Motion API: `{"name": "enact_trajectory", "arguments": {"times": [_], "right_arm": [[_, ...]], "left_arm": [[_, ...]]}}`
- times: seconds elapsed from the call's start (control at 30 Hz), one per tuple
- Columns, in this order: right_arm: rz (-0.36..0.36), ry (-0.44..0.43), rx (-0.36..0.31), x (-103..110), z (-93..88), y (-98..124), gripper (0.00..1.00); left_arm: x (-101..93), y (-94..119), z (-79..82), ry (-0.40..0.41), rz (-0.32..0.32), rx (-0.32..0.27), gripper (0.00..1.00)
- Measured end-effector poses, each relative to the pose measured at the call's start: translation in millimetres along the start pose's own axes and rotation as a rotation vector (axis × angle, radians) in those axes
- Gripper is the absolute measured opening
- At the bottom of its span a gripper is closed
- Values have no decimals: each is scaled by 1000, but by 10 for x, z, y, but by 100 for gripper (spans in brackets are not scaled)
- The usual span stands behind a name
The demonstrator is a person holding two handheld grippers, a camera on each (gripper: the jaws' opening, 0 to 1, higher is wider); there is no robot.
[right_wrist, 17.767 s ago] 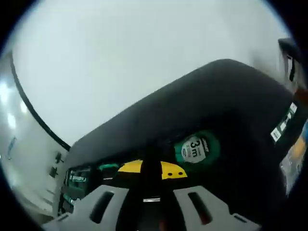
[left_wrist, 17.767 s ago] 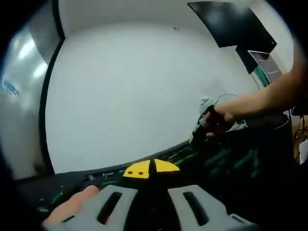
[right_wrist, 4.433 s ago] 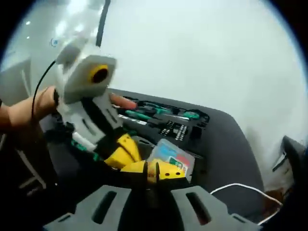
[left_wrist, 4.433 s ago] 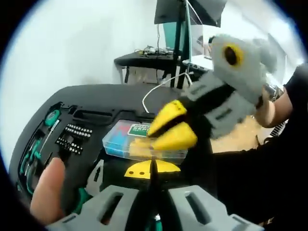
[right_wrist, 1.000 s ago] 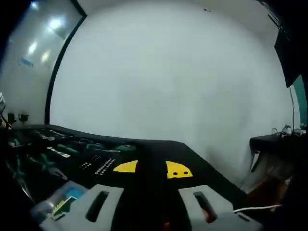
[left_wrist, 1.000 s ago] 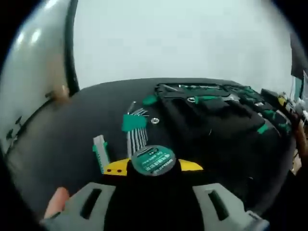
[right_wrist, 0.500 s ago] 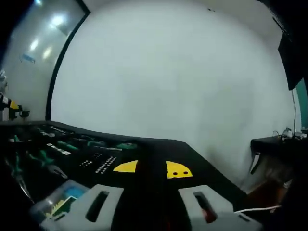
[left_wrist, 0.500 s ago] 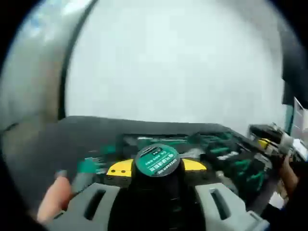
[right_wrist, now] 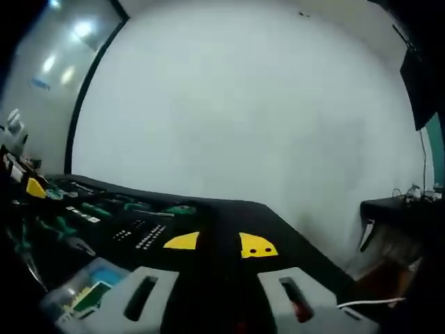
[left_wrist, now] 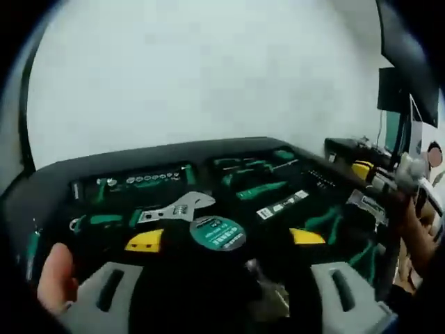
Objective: Pick up the tools and put them into their designated positions in the toolbox.
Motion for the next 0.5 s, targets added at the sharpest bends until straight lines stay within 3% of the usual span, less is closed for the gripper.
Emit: {"name": "enact_trajectory", "arguments": {"times": [0.03,0.07,0.1,0.13,0.17,0.2,0.23,0.27,0.3,0.37,0.4,0.5], "right_arm": [[0,0,-1,-1,1,-2,17],[4,-6,-8,0,10,2,17],[5,-9,-13,2,15,5,17],[4,-8,-16,3,19,6,17],[4,-5,-17,5,20,5,17],[8,-1,-14,18,20,24,17],[10,2,-10,21,15,22,17],[9,5,-6,21,8,20,17],[7,4,-5,13,5,25,17],[-1,-6,-9,-7,7,40,17],[-4,-6,-12,-6,11,44,17],[3,26,-1,31,-2,17,17]], "left_arm": [[34,102,88,31,27,-36,43],[58,170,153,46,74,-85,18],[94,163,257,23,107,-140,6],[192,81,341,-64,147,-177,6],[169,-6,316,-120,121,-156,4],[145,-102,224,-182,85,-74,4],[33,-204,55,-162,74,62,4],[17,-226,8,-163,68,88,4],[9,-318,-111,-213,69,129,3],[28,-332,-65,-249,78,10,1],[3,-279,-111,-152,87,37,1],[13,-280,-125,-146,84,14,0]]}}
Point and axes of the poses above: the point that each gripper's makers call its tool centre point, and the gripper's own axes: y roughly backward along the fingers, x roughly to its left, z roughly out of its top, the point moved 8 cm from there along y, roughly backward along the fingers, and after that the axes turned 2 degrees about -x, right-handed, at the moved point
